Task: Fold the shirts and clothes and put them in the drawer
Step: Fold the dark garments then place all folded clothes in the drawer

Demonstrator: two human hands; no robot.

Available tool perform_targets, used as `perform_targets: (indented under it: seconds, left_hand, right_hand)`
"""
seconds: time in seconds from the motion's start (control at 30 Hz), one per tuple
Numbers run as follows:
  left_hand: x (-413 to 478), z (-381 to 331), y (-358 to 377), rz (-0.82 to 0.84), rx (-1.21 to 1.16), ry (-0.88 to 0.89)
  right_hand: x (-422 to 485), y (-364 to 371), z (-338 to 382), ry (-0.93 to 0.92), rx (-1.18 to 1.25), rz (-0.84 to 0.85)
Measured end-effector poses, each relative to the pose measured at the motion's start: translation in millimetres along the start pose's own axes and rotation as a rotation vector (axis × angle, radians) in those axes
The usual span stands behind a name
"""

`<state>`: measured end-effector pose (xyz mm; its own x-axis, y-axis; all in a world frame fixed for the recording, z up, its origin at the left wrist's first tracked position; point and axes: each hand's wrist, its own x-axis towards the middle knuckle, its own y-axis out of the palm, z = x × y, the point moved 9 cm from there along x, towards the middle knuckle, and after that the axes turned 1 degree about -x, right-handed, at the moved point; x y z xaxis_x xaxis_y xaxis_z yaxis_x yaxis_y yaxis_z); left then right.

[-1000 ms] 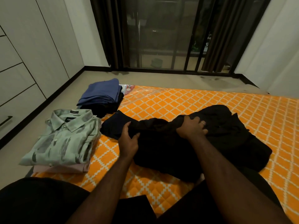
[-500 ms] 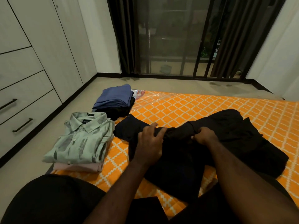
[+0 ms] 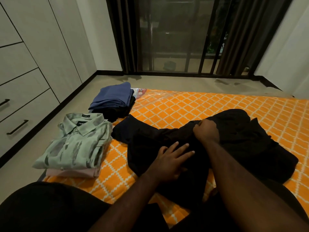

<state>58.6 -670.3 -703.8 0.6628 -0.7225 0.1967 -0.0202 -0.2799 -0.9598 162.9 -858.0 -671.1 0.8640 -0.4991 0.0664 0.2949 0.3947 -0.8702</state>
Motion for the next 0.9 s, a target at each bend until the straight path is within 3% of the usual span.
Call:
perform_targets:
  seconds: [0.07,0.27,0.37,0.5,0.63,0.73,0.8,0.9]
  left_hand:
    - [1.7,9.9,-8.9,-0.017,-0.024,-0.062]
    - [1.7,37.4,-35.0,-0.118,-0.126,-0.171]
    - [-0.9,51.6,-49.8,-0.247,-0.333,-0.28]
    - [-1.8,75.2,-62.3,-0.408,-0.806,-0.507]
    - [1.8,79.5,-82.2,-0.446,-0.821,-0.524]
    - [20.6,81.3,-114.6,-0.462,-0.811,-0.488]
    - [42.8,88.7,-138.9,-0.471,-0.746,-0.522]
    - [83.7,104.9,-146.3,-0.25,-0.903,-0.749]
  right_hand:
    - [1.3,5.5,6.6,0.0,-0.03,0.007]
    - [-2.9,27.0,4.8,0.226,-0.159,0.144]
    - [-0.9,29.3,1.3,0.271,-0.168,0.15]
    - [-0.4,33.6,5.1,0.245,0.013,0.204]
    - [-4.1,20.5,16.3,0.237,0.25,0.166]
    - [-8.9,-2.0,41.7,0.134,0.494,0.047]
    - [-19.6,-23.3,68.4,-0.028,0.582,-0.062]
    - [-47.3,-46.7,110.9,-0.37,0.639,-0.137]
